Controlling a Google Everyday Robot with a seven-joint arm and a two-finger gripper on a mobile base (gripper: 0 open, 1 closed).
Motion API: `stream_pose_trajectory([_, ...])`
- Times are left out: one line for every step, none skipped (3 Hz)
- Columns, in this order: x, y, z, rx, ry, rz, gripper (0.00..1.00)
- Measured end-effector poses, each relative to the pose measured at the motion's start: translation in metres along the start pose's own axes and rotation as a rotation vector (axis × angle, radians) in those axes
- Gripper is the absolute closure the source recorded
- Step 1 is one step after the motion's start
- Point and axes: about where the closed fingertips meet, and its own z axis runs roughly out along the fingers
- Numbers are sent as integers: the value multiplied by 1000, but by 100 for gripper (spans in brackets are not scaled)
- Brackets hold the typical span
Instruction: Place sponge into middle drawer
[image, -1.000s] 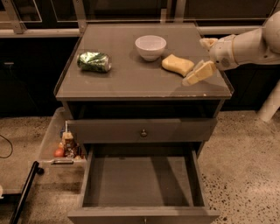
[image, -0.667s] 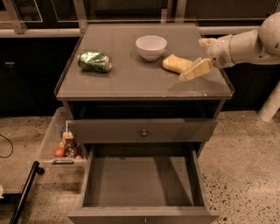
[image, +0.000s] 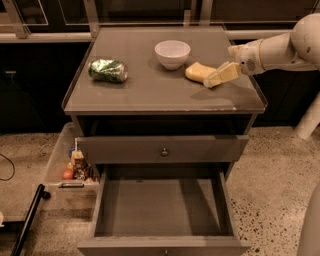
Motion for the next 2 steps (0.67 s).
stream_pose_trajectory([3, -4, 10, 8, 38, 10, 0])
stream_pose_trajectory([11, -6, 29, 10, 108, -1, 0])
